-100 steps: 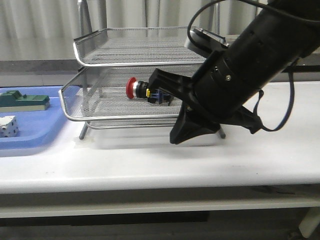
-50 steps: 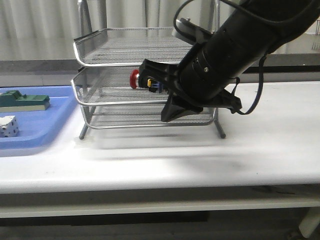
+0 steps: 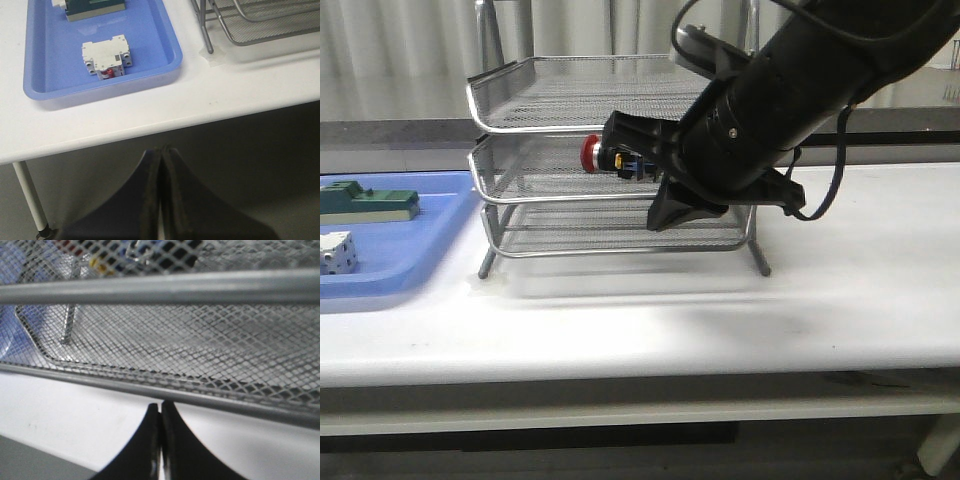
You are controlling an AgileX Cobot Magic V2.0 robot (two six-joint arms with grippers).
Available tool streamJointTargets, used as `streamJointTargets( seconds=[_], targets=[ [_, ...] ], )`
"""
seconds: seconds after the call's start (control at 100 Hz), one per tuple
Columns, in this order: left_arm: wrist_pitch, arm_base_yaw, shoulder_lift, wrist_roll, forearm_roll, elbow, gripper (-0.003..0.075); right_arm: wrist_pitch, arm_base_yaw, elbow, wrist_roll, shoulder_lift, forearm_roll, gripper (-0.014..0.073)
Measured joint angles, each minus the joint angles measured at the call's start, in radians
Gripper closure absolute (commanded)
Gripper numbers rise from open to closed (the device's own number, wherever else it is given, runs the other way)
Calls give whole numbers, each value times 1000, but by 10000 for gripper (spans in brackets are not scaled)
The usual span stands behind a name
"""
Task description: Place button on rack with both arms
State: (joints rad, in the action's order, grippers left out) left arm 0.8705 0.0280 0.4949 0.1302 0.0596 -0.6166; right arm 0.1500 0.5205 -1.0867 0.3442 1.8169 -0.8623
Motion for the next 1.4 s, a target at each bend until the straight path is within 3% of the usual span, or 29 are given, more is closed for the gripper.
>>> streamJointTargets(
  seconds=[0.38, 0.71, 1.0, 1.4],
  targets=[
    [0, 0, 0, 0, 0, 0, 741, 145, 0, 0, 0, -72, 2, 653],
    [0, 0, 0, 0, 0, 0, 741, 248, 0, 14, 0, -235, 113, 653],
    [0, 0, 0, 0, 0, 0, 741, 277, -40, 129, -73, -434, 299, 653],
    [0, 0, 0, 0, 0, 0, 741, 449, -235, 241, -281, -814, 710, 653]
  ],
)
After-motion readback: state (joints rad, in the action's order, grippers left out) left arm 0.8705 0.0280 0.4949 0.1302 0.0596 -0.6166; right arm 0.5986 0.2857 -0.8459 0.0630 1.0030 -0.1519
